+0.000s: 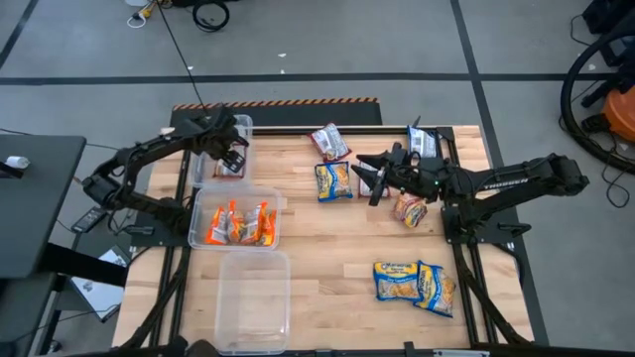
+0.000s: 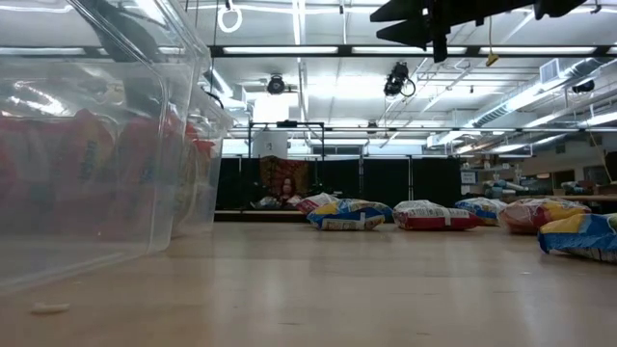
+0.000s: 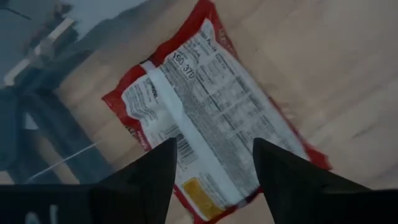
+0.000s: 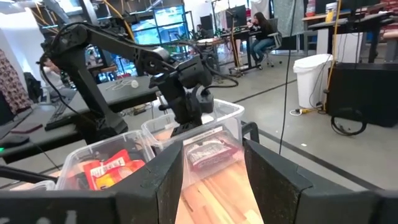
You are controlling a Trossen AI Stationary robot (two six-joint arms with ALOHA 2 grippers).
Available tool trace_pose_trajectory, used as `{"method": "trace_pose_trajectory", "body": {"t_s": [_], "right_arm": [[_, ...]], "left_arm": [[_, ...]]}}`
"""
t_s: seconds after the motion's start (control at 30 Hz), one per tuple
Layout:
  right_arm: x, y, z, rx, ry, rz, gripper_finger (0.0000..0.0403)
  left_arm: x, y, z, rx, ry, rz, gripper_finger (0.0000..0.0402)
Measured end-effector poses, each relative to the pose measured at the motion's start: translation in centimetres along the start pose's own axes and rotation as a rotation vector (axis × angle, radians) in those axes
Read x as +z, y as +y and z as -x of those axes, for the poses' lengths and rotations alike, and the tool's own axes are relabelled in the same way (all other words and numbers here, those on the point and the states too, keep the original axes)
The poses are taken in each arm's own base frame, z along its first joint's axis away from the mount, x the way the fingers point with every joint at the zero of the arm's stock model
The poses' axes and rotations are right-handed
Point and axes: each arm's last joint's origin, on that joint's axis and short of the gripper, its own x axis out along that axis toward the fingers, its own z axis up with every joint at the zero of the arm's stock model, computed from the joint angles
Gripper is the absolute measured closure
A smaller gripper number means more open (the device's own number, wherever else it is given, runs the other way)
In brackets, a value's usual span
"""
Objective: Sort Maruchan noodles
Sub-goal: Adjust the red noodle pack in the top transparent bin
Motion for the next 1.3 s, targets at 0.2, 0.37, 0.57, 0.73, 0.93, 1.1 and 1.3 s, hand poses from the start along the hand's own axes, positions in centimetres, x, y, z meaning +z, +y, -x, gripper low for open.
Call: {"method": "trace_pose_trajectory", "body": {"t_s": [0.2, 0.37, 0.57, 0.73, 0.93, 1.1, 1.3], "right_arm": [[0.1, -0.3, -0.1, -0.014, -0.003, -0.001, 0.0226], [0.1, -0.4, -0.2, -0.018, -0.004, -0.031, 0.0226], [0.1, -0.4, -0.2, -0.018, -0.004, -0.045, 0.0226], [0.1, -0.5, -0.2, -0.026, -0.006, -0.047, 0.0226], [0.1, -0.5, -0.2, -0.029, -0.006, -0.071, 0.0226], [0.1, -0.5, -0.2, -0.031, -0.007, -0.07, 0.0226], [0.1, -0.7, -0.3, -0.039, -0.009, -0.074, 0.0226]], "left_arm": [[0.3, -0.2, -1.7, -0.014, 0.019, 0.005, 0.0189], [0.3, -0.4, -2.2, -0.006, 0.044, -0.037, 0.019], [-0.3, -0.4, -1.9, 0.08, 0.129, 0.003, 0.019], [0.1, -0.1, -2.4, 0.118, 0.039, 0.145, 0.0189], [-1.3, -0.6, -3.4, 0.093, 0.086, 0.226, 0.019], [-1.5, -1.5, -3.3, 0.047, 0.1, 0.193, 0.0207], [-1.1, -2.8, -2.7, 0.014, 0.096, 0.146, 0.0281]]}}
